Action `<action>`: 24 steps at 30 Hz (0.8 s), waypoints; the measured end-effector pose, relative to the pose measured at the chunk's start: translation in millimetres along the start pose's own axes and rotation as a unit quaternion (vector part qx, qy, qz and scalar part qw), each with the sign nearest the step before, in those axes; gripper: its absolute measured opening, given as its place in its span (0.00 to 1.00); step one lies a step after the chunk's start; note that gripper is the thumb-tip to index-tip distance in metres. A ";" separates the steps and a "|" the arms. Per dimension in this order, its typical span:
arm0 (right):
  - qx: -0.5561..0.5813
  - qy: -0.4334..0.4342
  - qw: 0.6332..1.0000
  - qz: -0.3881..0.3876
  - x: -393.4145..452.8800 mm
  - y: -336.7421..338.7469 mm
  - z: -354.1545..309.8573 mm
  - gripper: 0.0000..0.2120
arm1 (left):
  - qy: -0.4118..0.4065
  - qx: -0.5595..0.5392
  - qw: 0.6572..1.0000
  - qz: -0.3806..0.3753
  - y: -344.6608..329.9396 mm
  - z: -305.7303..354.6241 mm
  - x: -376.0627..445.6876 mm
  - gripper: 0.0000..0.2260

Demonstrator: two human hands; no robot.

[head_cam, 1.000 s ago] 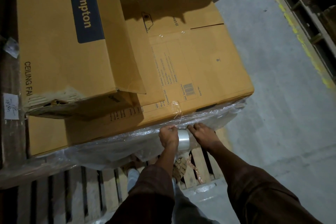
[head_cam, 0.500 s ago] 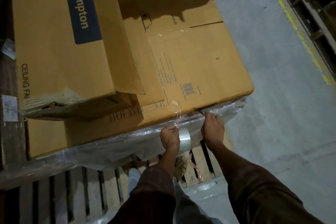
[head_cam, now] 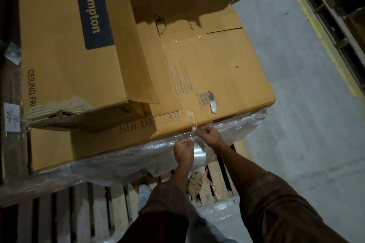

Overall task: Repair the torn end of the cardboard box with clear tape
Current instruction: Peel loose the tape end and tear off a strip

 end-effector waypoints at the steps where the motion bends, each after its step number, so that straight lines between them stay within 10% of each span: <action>1: 0.007 -0.013 0.999 -0.037 0.9 -9.5 3.9 0.21 | 0.003 0.004 1.000 0.000 0.1 0.6 -0.2 0.03; 5: 0.071 -0.005 0.996 -0.055 1.1 -19.9 1.8 0.08 | -0.013 0.034 0.999 0.006 3.4 3.8 -1.4 0.06; 24: 0.151 -0.077 0.986 -0.003 -10.3 -28.0 -11.4 0.12 | -0.169 0.270 0.939 -0.127 9.8 52.3 -33.3 0.36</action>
Point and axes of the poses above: each hand's wrist, its own x-axis towards the middle knuckle, its own y-axis out of the back of the hand, z = x × y, the point moved 9 cm from there along x, towards the middle knuckle, and after that the axes turned 7 degrees about -z, right-handed, at the moved point
